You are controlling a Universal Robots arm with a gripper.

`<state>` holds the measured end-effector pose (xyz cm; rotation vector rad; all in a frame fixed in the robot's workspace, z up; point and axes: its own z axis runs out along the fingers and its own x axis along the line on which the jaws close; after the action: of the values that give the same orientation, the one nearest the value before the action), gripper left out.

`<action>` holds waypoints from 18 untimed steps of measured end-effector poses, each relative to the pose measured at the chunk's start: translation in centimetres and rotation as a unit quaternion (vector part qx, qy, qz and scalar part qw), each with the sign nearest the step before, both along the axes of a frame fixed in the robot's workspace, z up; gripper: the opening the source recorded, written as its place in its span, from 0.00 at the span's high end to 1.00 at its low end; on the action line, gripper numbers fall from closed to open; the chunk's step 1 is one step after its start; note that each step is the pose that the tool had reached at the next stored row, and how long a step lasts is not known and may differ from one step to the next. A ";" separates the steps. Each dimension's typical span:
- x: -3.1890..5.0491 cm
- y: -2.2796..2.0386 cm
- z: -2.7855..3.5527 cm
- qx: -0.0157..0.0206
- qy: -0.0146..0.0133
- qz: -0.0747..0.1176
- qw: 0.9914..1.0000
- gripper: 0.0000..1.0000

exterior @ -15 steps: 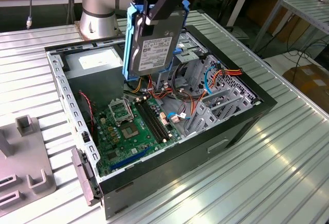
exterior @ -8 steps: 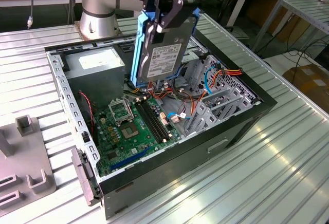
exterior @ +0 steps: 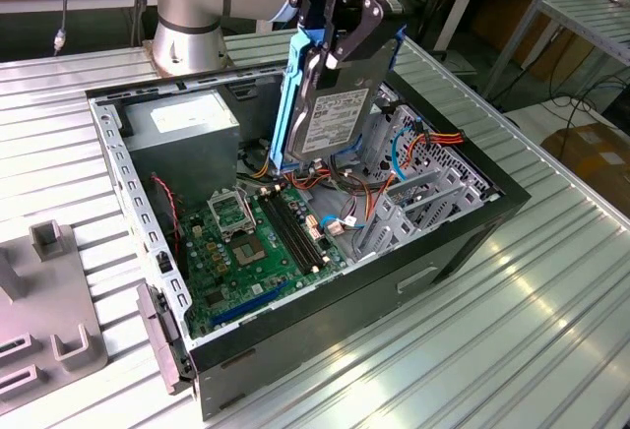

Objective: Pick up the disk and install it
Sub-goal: 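Insert the disk into the insertion slot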

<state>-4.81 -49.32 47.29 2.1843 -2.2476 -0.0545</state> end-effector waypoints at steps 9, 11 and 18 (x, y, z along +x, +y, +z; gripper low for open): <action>1.95 -1.34 0.01 -0.005 0.000 0.000 1.000 0.63; 2.43 -1.48 0.01 -0.006 0.000 0.000 1.000 0.63; 2.85 -3.08 -0.01 -0.008 0.001 0.000 1.000 0.63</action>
<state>-1.95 -52.40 47.29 2.1755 -2.2394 -0.0376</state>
